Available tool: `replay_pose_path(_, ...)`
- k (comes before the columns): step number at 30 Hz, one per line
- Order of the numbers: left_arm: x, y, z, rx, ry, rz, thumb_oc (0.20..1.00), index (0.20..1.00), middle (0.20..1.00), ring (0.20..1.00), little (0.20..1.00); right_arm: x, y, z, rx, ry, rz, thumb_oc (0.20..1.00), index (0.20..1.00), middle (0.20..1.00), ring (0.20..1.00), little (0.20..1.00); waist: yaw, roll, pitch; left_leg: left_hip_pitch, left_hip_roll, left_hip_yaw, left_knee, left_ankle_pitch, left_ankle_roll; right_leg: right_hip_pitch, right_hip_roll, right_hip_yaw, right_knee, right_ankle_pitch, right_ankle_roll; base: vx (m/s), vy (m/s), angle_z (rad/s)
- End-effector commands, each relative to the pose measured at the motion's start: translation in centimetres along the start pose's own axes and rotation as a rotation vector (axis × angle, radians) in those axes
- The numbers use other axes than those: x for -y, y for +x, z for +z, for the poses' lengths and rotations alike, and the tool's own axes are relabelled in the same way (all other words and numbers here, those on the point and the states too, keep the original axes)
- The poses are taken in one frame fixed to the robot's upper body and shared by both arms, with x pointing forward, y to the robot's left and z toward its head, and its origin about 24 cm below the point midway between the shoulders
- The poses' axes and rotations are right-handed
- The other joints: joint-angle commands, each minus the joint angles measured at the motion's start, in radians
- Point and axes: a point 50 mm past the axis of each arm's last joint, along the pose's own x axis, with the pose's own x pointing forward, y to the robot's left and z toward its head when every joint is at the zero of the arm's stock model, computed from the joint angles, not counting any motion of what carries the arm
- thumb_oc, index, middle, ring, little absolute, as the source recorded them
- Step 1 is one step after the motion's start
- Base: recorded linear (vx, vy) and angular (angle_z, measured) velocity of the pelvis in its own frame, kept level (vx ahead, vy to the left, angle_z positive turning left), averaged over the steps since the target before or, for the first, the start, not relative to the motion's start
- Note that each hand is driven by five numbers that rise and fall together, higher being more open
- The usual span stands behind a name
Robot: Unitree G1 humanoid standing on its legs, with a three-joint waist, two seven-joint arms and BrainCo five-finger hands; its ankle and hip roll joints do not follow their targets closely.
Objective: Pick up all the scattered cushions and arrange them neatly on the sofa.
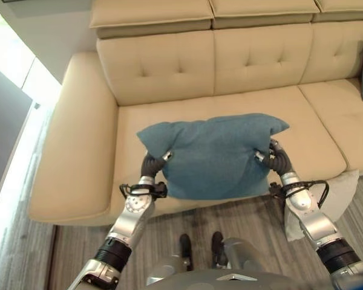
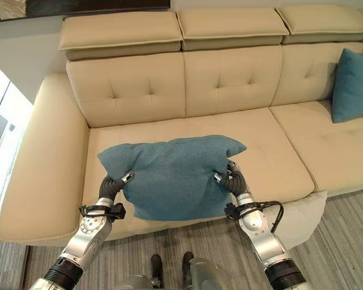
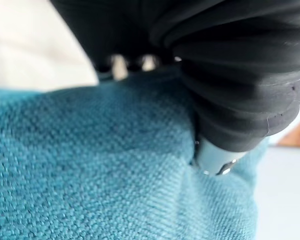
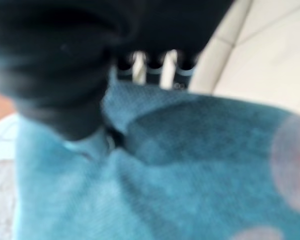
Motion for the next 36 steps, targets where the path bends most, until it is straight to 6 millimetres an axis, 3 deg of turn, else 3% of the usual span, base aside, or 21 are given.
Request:
replay_pose_path(1, 2.0, 0.3, 4.1, 0.218, -0.039, -0.140, 0.200, 0.200, 0.200, 0.200, 0.200, -0.4, 1.7, 3.9, 0.203, 0.097, -0.024, 0.200, 0.200, 0.200, 0.200, 0.200, 0.015, -0.051, -0.065, 0.041, 0.011, -0.005, 0.035, -0.044, -0.045, 0.133, -0.017, 0.032, -0.317, 0.214, 0.077, 0.20, -0.063, -0.08)
replay_pose_path(5, 2.0, 0.3, 3.9, 0.213, -0.037, -0.138, 0.200, 0.200, 0.200, 0.200, 0.200, -0.4, 1.5, 3.7, 0.194, 0.085, -0.021, 0.200, 0.200, 0.200, 0.200, 0.200, -0.011, -0.060, -0.064, 0.078, 0.007, -0.032, 0.025, -0.054, -0.061, 0.121, 0.007, 0.056, -0.416, 0.259, 0.093, 0.22, -0.110, 0.02)
replay_pose_path(8, 2.6, 0.1, 3.6, 0.203, -0.048, -0.160, 0.200, 0.200, 0.200, 0.200, 0.200, 0.1, 1.1, 3.2, 0.181, 0.068, -0.027, 0.200, 0.200, 0.200, 0.200, 0.200, -0.021, -0.063, -0.083, 0.081, 0.012, -0.052, 0.060, -0.078, -0.079, 0.167, 0.015, 0.078, -0.442, 0.258, 0.079, 0.20, -0.165, 0.52)
replay_pose_path(9, 2.9, 0.2, 3.5, 0.198, -0.068, -0.177, 0.200, 0.200, 0.200, 0.200, 0.200, 0.6, 0.7, 2.9, 0.170, 0.073, -0.047, 0.200, 0.200, 0.200, 0.200, 0.200, -0.032, -0.064, -0.088, 0.056, 0.036, -0.052, 0.139, -0.069, -0.110, 0.199, 0.017, 0.057, -0.451, 0.244, 0.060, 0.18, -0.323, 0.61)
replay_pose_path(10, 3.4, 0.4, 3.6, 0.200, -0.077, -0.197, 0.200, 0.200, 0.200, 0.200, 0.200, 1.0, 0.7, 3.0, 0.176, 0.082, -0.063, 0.200, 0.200, 0.200, 0.200, 0.200, -0.036, -0.074, -0.080, 0.000, 0.062, -0.055, 0.259, -0.028, -0.141, 0.234, 0.018, 0.036, -0.467, 0.235, 0.035, 0.12, -0.279, 0.56)
replay_pose_path(14, 3.8, 0.8, 4.2, 0.215, -0.092, -0.196, 0.200, 0.200, 0.200, 0.200, 0.200, 1.1, 1.0, 3.6, 0.200, 0.084, -0.071, 0.200, 0.200, 0.200, 0.200, 0.200, -0.031, -0.090, -0.063, -0.081, 0.069, -0.085, 0.370, -0.006, -0.151, 0.266, 0.015, 0.007, -0.475, 0.215, 0.013, 0.05, -0.137, 0.57)
replay_pose_path(18, 3.9, 1.0, 4.5, 0.226, -0.093, -0.189, 0.200, 0.200, 0.200, 0.200, 0.200, 1.3, 1.1, 4.0, 0.212, 0.077, -0.077, 0.200, 0.200, 0.200, 0.200, 0.200, -0.032, -0.094, -0.076, -0.070, 0.096, -0.074, 0.211, -0.021, -0.140, 0.284, 0.003, 0.000, -0.489, 0.201, 0.029, 0.10, 0.023, 0.16)
replay_pose_path(20, 4.0, 1.0, 4.6, 0.228, -0.097, -0.184, 0.200, 0.200, 0.200, 0.200, 0.200, 1.4, 1.1, 3.9, 0.209, 0.073, -0.089, 0.200, 0.200, 0.200, 0.200, 0.200, -0.028, -0.083, -0.082, -0.067, 0.113, -0.087, 0.119, 0.017, -0.143, 0.290, 0.008, 0.002, -0.483, 0.186, 0.036, 0.17, 0.088, 0.03)
replay_pose_path(21, 3.8, 0.9, 4.7, 0.236, -0.101, -0.169, 0.200, 0.200, 0.200, 0.200, 0.200, 1.5, 0.9, 4.0, 0.210, 0.071, -0.092, 0.200, 0.200, 0.200, 0.200, 0.200, -0.028, -0.075, -0.083, -0.066, 0.107, -0.120, 0.116, 0.019, -0.144, 0.293, 0.004, 0.008, -0.474, 0.175, 0.038, 0.15, 0.125, -0.07)
replay_pose_path(28, 3.2, 0.8, 5.4, 0.267, -0.063, -0.174, 0.200, 0.200, 0.200, 0.200, 0.200, 2.3, 1.2, 4.0, 0.212, 0.056, -0.132, 0.200, 0.200, 0.200, 0.200, 0.200, -0.016, -0.070, -0.102, 0.015, 0.075, -0.082, 0.027, 0.006, -0.124, 0.315, -0.016, 0.012, -0.483, 0.183, 0.049, 0.11, 0.122, -0.16)
replay_pose_path(32, 2.6, 1.6, 6.8, 0.317, -0.053, -0.134, 0.200, 0.200, 0.200, 0.200, 0.200, 2.6, 2.0, 4.4, 0.220, 0.047, -0.156, 0.200, 0.200, 0.200, 0.200, 0.200, -0.004, -0.074, -0.104, 0.038, 0.065, -0.066, 0.012, -0.006, -0.115, 0.329, -0.029, 0.013, -0.492, 0.185, 0.060, 0.07, 0.067, -0.08)
replay_pose_path(36, 3.0, 3.5, 10.1, 0.436, 0.011, -0.113, 0.200, 0.200, 0.200, 0.200, 0.200, 2.8, 4.3, 6.5, 0.288, 0.051, -0.157, 0.200, 0.200, 0.200, 0.200, 0.200, 0.004, -0.070, -0.101, 0.035, 0.060, -0.051, 0.003, -0.018, -0.112, 0.314, -0.038, 0.019, -0.500, 0.191, 0.072, 0.04, 0.048, 0.03)
